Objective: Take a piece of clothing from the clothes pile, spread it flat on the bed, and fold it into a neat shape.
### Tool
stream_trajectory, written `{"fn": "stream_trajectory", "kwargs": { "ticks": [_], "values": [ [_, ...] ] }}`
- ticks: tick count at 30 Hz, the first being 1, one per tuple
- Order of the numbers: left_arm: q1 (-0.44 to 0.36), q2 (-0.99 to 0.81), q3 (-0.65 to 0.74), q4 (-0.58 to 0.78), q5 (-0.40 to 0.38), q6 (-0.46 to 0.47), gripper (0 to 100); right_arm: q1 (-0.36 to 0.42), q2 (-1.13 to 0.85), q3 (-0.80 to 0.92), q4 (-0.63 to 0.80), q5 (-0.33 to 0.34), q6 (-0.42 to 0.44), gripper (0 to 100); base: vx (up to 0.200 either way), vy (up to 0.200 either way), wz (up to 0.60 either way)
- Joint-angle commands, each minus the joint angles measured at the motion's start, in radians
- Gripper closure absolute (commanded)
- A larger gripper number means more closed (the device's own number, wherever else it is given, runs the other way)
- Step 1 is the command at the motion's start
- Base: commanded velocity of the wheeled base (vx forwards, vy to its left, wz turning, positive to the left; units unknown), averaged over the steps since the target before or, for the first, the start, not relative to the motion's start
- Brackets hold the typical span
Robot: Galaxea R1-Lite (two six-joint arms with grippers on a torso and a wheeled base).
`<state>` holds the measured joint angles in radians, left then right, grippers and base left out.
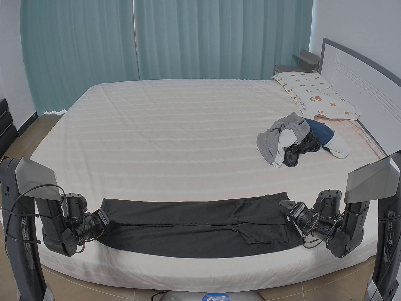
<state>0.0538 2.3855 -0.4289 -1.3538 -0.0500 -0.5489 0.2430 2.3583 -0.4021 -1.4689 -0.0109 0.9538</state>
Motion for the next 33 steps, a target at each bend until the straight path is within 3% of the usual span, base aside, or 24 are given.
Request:
{"fn": "stream_trajectory", "kwargs": {
  "ticks": [1,14,23,33],
  "values": [
    [0.014,-0.026,0.012,-0.001,-0.002,0.001,100,-0.001,-0.001,0.000,-0.001,0.000,0.000,0,0.000,0.000,0.00],
    [0.055,-0.034,0.009,-0.002,-0.005,0.006,100,-0.001,-0.001,0.000,-0.001,0.000,0.000,0,0.000,0.000,0.00],
    [0.101,-0.054,0.012,-0.001,-0.050,0.007,100,-0.001,-0.001,0.000,-0.001,0.000,0.000,0,0.000,0.000,0.00],
    [0.100,-0.048,0.021,-0.002,-0.051,0.007,100,-0.001,-0.001,0.000,-0.001,0.000,0.000,0,0.000,0.000,0.00]
  ]
}}
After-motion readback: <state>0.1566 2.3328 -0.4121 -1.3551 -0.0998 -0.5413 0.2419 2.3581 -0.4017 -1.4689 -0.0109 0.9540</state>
